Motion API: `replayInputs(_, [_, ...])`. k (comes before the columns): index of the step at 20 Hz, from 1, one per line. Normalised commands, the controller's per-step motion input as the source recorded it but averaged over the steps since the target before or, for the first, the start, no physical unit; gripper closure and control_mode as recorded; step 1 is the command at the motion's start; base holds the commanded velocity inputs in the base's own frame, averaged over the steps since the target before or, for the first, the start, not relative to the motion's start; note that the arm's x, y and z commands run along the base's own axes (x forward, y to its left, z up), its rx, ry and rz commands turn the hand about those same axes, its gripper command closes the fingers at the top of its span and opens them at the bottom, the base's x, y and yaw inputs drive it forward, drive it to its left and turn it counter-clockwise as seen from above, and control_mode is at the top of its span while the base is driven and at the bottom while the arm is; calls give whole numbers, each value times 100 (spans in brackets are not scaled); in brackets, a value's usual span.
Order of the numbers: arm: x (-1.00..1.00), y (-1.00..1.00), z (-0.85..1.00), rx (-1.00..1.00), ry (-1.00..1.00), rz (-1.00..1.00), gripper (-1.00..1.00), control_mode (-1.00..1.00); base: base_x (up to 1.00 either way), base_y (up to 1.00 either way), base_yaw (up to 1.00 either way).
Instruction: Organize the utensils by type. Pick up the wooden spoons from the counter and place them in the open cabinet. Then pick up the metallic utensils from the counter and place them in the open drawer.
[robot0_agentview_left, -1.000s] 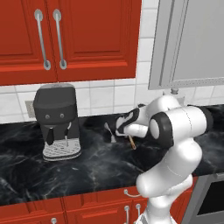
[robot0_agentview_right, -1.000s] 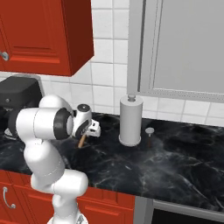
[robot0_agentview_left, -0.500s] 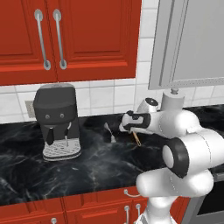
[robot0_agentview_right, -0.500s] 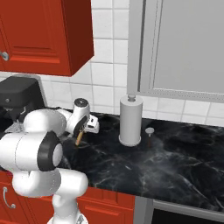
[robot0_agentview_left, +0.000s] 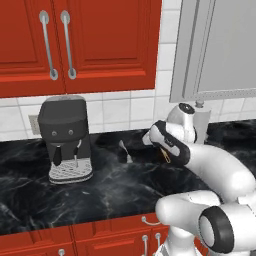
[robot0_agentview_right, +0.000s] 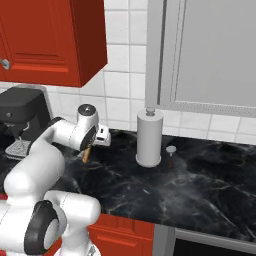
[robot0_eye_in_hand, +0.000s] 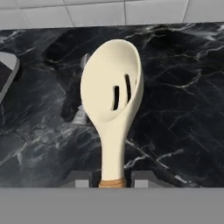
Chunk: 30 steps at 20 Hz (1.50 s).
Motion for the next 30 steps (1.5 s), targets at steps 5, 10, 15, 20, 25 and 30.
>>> replayInputs(5, [-72,-11,55,-1,-30,17,100,-100,0,0,0])
replayInputs(10, [-59,-2,60,-9,-31,25,100,-100,0,0,0])
replayInputs(15, [-31,0,58,-16,-14,28,100,-100,0,0,0])
replayInputs(20, [-16,0,59,-18,5,25,100,-100,0,0,0])
replayInputs(25, [-34,0,33,-25,0,21,100,-100,0,0,0])
replayInputs(30, [-40,0,9,-28,-2,5,100,-100,0,0,0])
